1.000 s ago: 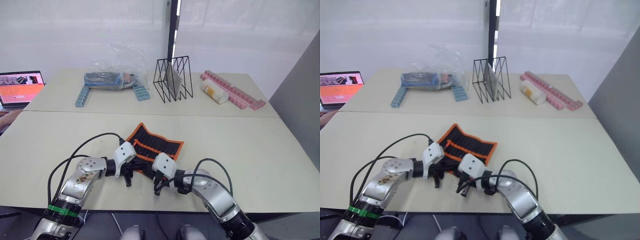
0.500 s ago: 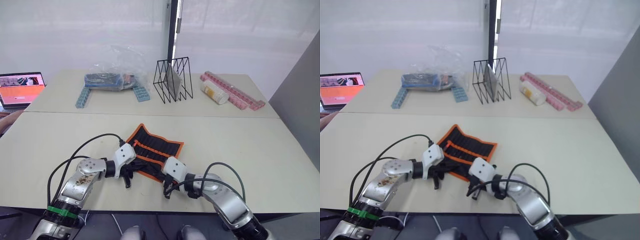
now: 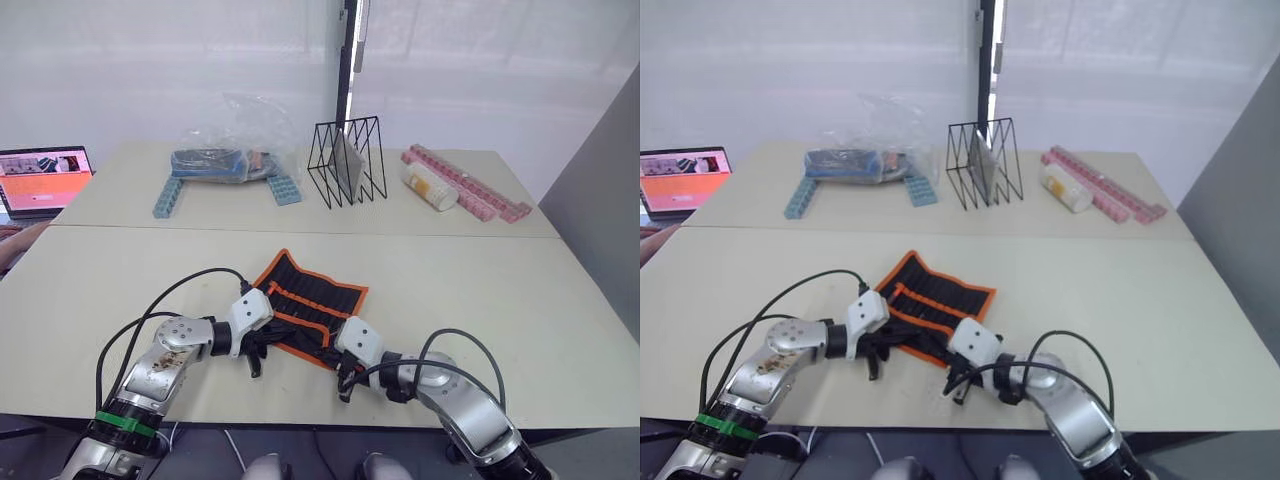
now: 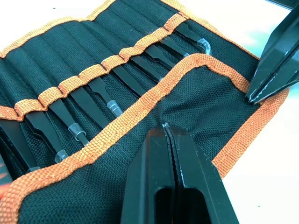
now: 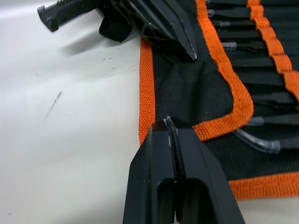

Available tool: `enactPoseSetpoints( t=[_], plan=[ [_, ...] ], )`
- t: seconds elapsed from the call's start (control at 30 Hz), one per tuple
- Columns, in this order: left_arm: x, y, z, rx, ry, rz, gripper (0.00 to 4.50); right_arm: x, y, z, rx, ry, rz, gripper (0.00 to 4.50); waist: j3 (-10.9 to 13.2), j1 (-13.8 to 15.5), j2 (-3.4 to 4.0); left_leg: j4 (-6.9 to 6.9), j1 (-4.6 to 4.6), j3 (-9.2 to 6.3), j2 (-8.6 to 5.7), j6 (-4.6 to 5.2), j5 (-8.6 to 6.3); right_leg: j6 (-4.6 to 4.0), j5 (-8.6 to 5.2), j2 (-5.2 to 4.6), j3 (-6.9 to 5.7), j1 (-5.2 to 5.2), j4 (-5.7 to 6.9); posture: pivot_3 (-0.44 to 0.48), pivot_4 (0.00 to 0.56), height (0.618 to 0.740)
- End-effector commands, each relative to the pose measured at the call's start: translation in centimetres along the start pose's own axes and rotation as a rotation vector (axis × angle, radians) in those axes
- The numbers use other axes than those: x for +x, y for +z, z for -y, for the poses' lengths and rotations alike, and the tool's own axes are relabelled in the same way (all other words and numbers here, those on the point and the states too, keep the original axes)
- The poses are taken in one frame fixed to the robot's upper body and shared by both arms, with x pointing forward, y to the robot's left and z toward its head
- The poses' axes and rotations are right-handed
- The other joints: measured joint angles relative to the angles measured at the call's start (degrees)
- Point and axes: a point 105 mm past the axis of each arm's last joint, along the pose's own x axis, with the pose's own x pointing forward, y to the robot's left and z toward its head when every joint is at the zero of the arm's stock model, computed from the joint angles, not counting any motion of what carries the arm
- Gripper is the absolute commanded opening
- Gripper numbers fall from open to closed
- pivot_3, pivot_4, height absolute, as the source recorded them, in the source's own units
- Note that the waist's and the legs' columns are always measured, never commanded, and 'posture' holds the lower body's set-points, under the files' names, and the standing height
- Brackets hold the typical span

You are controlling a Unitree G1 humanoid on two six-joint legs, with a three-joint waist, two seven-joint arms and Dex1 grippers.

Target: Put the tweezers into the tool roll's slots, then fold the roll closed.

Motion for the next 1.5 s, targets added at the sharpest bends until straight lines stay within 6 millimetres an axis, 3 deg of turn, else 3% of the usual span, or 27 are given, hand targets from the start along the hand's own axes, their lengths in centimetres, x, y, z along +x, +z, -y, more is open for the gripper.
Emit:
enactPoseSetpoints(
  t=[0.03, 0.2, 0.37, 0.63, 0.97, 1.07, 1.27, 1.4, 1.5],
  plan=[
    [-0.1, -1.6, 0.2, -0.031, 0.011, -0.052, 0.02, -1.4, 1.7, 0.9, 0.002, -0.043, 0.08, 0.0, 0.0, 0.0, 0.01, 0.0, -0.01, 0.0, 0.0, 0.0, 0.0, 0.0, 0.0, -0.07, 0.01, -0.01, 0.0, 0.0, 0.15, 0.737],
    [-0.4, -0.6, -0.2, -0.032, 0.044, -0.008, 0.02, -3.0, 1.8, 1.9, 0.075, -0.105, 0.121, 0.0, 0.1, 0.0, 0.04, -0.04, -0.06, 0.0, 0.02, 0.0, 0.0, 0.0, 0.0, -0.28, -0.01, -0.08, -0.03, 0.0, 0.15, 0.737],
    [-0.4, -0.9, 0.1, -0.038, 0.056, -0.009, 0.02, -4.3, -1.0, 4.2, 0.124, -0.237, 0.014, 0.0, 0.1, 0.0, 0.05, -0.08, -0.1, -0.01, 0.03, -0.01, 0.0, 0.0, 0.0, -0.38, -0.01, -0.09, -0.1, 0.0, 0.15, 0.737],
    [-0.3, -0.9, 0.2, -0.044, 0.061, -0.006, 0.02, -4.4, -2.7, 4.3, 0.118, -0.247, -0.042, 0.0, 0.1, 0.0, 0.1, -0.17, -0.12, -0.01, 0.04, 0.0, 0.0, -0.01, 0.0, -0.46, 0.04, -0.08, -0.22, 0.0, 0.15, 0.737],
    [-0.3, -0.8, 0.2, -0.038, 0.061, -0.005, 0.02, -1.3, 0.3, 3.5, 0.093, -0.203, 0.067, 0.0, 0.1, -0.4, 0.11, -0.16, -0.12, 0.0, 0.06, -0.02, 0.01, -0.02, -0.01, -0.39, -0.05, -0.1, -0.23, 0.0, 0.15, 0.737],
    [-0.3, -0.8, 0.2, -0.036, 0.061, -0.006, 0.02, -1.2, 0.6, 3.6, 0.101, -0.207, 0.081, 0.0, 0.1, -0.4, 0.11, -0.17, -0.19, -0.01, 0.05, -0.01, 0.01, -0.02, -0.01, -0.42, -0.06, -0.15, -0.23, 0.0, 0.15, 0.737],
    [-0.3, -0.8, 0.1, -0.033, 0.061, -0.005, 0.02, -2.7, -0.9, 3.7, 0.092, -0.202, -0.002, 0.0, 0.1, -0.4, 0.13, -0.18, -0.24, -0.02, 0.04, -0.02, 0.01, -0.02, -0.01, -0.5, -0.07, -0.19, -0.23, 0.0, 0.15, 0.737],
    [0.2, -0.5, 0.3, -0.032, 0.052, 0.006, 0.0, -4.6, -1.9, 3.8, 0.144, -0.206, -0.056, 1.2, 0.1, -0.2, 0.13, -0.19, -0.26, -0.04, 0.03, -0.01, 0.01, -0.02, -0.01, -0.61, -0.06, -0.19, -0.24, 0.0, 0.15, 0.737],
    [0.9, -0.4, 1.0, -0.042, 0.029, 0.022, 0.0, -6.0, -2.2, 2.6, 0.29, -0.16, -0.063, 2.12, 0.1, 0.3, 0.13, -0.19, -0.32, -0.07, 0.02, -0.01, 0.0, -0.02, -0.01, -0.67, -0.12, -0.19, -0.29, 0.0, 0.15, 0.737]
  ],
)
